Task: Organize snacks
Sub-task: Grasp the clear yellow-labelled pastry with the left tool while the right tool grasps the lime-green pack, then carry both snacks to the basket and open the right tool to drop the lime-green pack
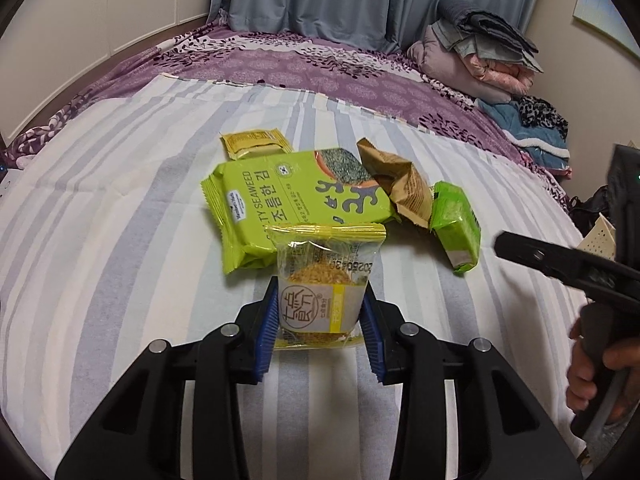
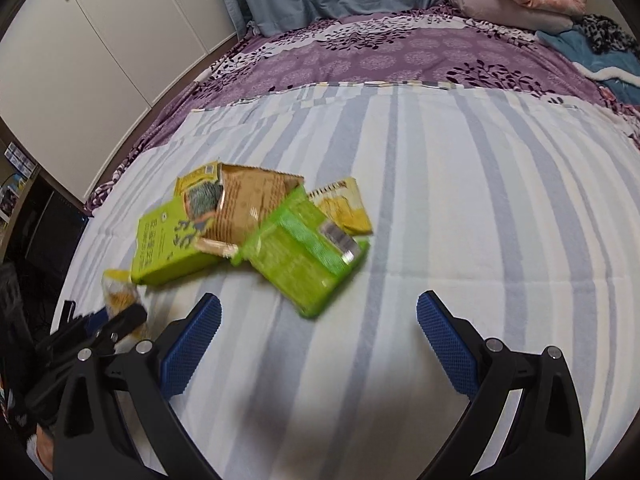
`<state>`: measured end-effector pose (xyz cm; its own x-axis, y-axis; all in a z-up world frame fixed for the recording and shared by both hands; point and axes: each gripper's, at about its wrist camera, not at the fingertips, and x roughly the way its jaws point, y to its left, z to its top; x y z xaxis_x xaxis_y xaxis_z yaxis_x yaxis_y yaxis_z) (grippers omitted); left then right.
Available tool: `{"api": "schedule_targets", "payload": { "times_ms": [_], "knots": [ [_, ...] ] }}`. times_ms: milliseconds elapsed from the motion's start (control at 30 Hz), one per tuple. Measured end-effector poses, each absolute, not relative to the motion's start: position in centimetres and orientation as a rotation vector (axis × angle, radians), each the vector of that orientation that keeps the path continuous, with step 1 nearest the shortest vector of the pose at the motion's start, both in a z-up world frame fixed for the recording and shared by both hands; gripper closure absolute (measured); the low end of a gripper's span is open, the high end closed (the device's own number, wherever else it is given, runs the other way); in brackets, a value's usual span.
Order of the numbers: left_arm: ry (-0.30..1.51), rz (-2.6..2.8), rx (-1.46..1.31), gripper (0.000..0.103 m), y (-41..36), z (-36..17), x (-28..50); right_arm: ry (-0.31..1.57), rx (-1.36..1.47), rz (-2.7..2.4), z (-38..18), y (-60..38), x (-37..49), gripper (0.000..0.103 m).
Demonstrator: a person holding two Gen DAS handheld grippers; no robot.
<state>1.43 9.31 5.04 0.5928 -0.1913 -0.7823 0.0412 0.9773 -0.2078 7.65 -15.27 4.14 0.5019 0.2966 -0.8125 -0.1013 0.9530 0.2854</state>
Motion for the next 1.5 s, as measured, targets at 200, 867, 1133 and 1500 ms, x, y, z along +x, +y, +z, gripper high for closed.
{"api": "schedule_targets", "payload": {
  "times_ms": [200, 867, 1133, 1500],
  "knots": [
    [0.907, -0.137, -0.187, 0.065, 10.0, 6.2, 0.8, 1.049, 0.295, 0.242, 2.5, -14.0, 11.2, 0.005],
    [0.892, -0.154, -0.183, 0.065, 9.5, 7.3, 0.3, 1.002, 0.144, 0.208, 2.7, -13.5, 8.8, 0.023],
    [0.866, -0.183, -0.153, 0.065, 7.4, 8.8, -0.3, 0.927, 0.172, 0.169, 5.2, -16.6, 5.3, 0.023],
    [0.809, -0.270, -0.083, 0.065, 2.2, 12.0, -1.8, 0.775, 0.221, 0.043, 10.0, -24.3, -1.1, 0.023]
  ]
}}
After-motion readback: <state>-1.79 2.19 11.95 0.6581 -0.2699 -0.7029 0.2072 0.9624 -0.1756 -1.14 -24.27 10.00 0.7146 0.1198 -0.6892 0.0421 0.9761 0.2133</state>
